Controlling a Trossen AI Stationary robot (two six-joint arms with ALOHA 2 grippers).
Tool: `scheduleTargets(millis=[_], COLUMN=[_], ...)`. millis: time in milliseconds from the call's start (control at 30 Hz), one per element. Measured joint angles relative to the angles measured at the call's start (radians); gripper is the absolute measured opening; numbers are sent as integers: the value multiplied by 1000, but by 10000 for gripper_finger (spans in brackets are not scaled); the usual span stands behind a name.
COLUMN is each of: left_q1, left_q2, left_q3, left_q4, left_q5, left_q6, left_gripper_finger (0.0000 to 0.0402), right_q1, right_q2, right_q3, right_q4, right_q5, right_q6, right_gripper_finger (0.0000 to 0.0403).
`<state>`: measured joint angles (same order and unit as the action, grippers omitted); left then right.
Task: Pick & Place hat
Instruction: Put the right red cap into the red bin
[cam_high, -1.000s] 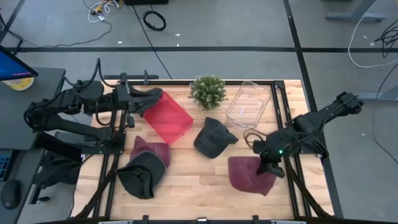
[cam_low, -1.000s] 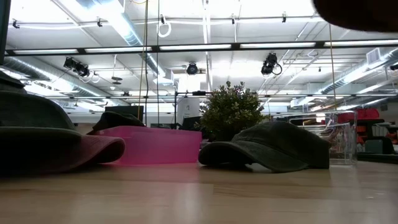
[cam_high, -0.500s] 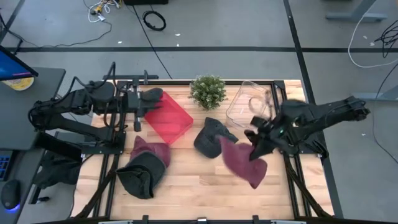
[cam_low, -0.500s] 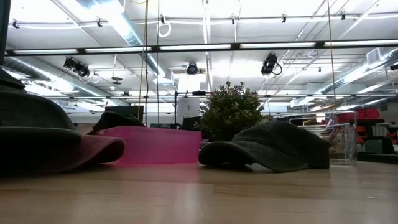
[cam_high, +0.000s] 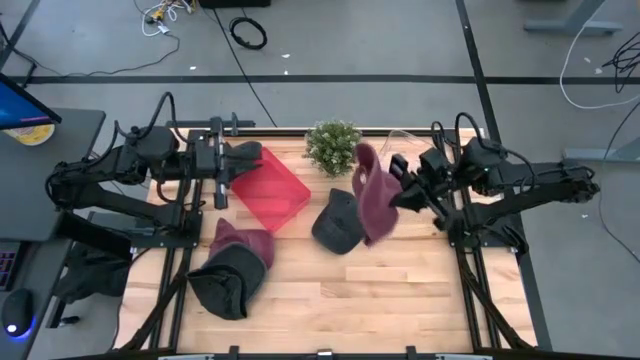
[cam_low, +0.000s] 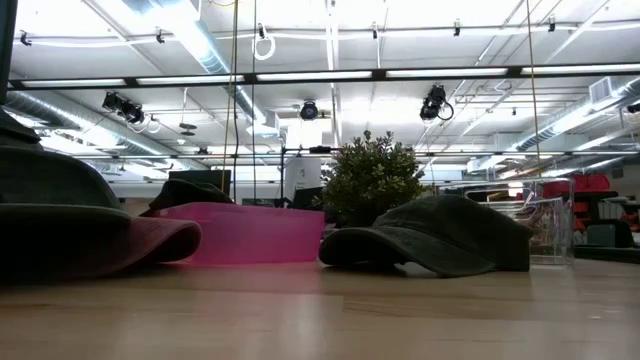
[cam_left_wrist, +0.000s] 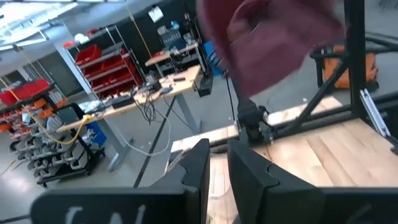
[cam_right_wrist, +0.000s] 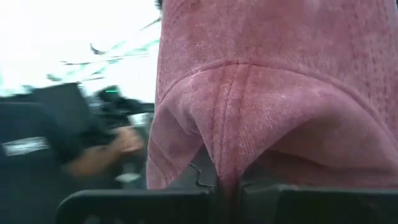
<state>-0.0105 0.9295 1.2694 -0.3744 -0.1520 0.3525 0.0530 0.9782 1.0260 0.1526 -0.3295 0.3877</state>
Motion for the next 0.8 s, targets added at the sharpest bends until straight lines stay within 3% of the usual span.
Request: scheduleTargets(millis=[67,200,400,533,800], left_q1=[0,0,0,0,0], left_q2=[0,0,1,8,56], left_q3=[0,0,0,1,0], left_q4=[40,114,189,219,242], left_q5=[0,0,0,0,21], left_q6=[0,11,84,135,421], left_gripper_finger=[60,65,94,118,171], right_q1=[-16,-49,-118,-167,-249], right_q2=[13,44,111,185,363], right_q3=[0,0,0,3,157], right_q4=[13,32,49,153,187], right_q5=[38,16,-123,-226,-490], right_q6=[-41,-56,45,182,372], right_gripper_finger=[0,0,0,0,0])
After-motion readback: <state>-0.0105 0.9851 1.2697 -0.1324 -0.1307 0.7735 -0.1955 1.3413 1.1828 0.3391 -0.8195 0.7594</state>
